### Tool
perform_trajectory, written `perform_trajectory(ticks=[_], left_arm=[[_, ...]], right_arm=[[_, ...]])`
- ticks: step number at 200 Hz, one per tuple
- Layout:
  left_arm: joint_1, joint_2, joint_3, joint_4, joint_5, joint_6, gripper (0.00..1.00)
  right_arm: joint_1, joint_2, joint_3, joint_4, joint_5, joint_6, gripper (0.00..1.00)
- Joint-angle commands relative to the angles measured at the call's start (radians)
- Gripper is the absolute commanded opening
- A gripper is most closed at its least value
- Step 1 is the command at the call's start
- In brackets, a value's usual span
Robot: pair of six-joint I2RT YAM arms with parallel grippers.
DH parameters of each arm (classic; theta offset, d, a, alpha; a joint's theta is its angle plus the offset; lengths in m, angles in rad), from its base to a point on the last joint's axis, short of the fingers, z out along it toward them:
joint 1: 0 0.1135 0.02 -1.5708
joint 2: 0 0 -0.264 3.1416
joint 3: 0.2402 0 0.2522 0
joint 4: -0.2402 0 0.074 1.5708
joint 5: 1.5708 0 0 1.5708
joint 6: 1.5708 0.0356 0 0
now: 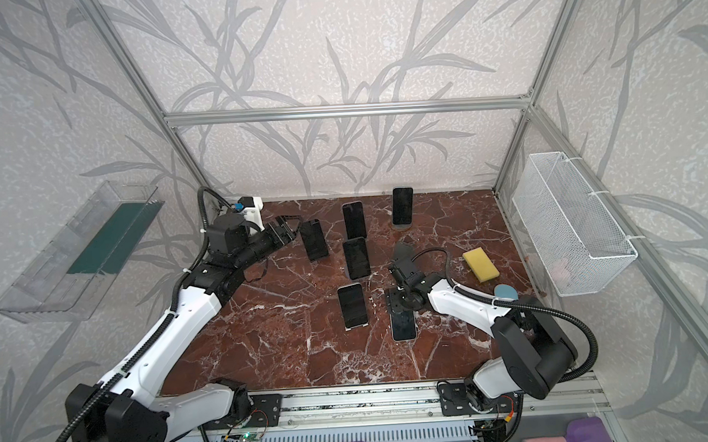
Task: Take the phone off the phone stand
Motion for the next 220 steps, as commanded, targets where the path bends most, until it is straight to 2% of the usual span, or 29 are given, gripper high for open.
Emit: perform_trajectory(ticks=[1, 96, 165, 220], left_arm=[[-0.003, -0.002, -0.012, 0.019, 0.010, -0.009, 0.78], [-0.002, -0.003, -0.002, -0.010, -0.015, 0.005, 0.78], [-0.002, -0.029, 0.000, -0.035, -0.065, 0.017, 0.76], [-0.002, -0.031, 0.005, -0.053, -0.080, 0.017, 0.76]], right_arm=[[0.010, 0.033, 0.013, 0.038, -0.031, 0.062, 0.64], [0.013, 0.148, 0.054, 0.045, -0.021, 0.116, 0.71], [0.015, 0.215, 0.107, -0.010, -0.009, 0.093, 0.75], [0.019, 0.227, 0.108, -0.019, 0.010, 0.116, 0.78]])
